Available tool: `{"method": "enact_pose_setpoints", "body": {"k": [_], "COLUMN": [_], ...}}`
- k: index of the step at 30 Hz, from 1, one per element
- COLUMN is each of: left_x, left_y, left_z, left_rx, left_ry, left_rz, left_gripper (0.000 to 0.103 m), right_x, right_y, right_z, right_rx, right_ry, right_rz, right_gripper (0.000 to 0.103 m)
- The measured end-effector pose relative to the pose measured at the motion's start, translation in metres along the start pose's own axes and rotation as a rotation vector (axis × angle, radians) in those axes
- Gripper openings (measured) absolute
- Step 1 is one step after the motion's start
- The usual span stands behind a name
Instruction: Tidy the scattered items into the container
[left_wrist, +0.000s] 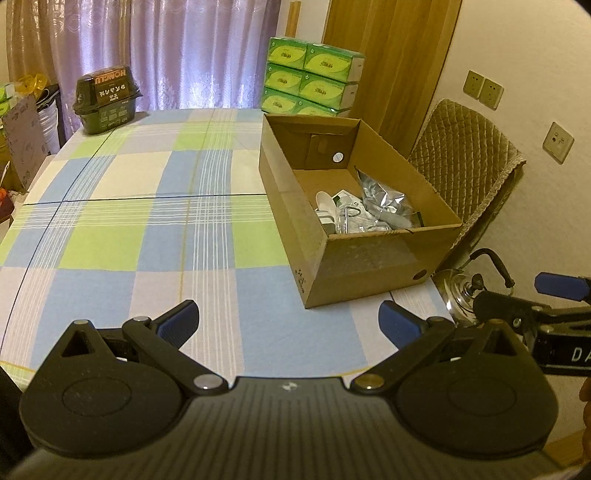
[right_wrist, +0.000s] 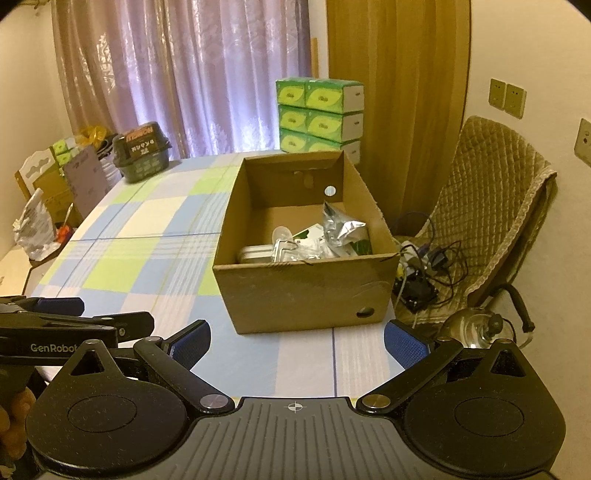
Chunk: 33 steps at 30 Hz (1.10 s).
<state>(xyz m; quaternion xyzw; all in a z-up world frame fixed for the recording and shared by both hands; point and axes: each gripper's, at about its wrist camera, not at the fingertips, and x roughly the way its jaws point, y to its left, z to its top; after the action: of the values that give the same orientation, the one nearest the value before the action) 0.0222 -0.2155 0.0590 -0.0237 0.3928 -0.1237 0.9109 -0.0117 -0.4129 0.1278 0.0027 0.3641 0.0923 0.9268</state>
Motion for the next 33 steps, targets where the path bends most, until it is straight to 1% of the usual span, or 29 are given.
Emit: {"method": "enact_pose_setpoints", "body": {"k": [13,33], "left_x": [0.0059,0.0079], "left_y": [-0.0015,-0.0025], "left_z": [-0.0005,-0.0012], "left_rx": [0.012,0.023], "left_ry": [0.005,-0.003], "left_rz": [0.020,0.028], "left_gripper": [0.102,0.102], "right_x": [0.0058,0.0074], "right_y": [-0.0003,0.0004], "right_z": [-0.0003,-0.0010], "right_rx": [0.008,0.006], "right_ry": [0.009,0.013], "right_rz": [0.012,0.012], "right_gripper": [0.103,0.103]}}
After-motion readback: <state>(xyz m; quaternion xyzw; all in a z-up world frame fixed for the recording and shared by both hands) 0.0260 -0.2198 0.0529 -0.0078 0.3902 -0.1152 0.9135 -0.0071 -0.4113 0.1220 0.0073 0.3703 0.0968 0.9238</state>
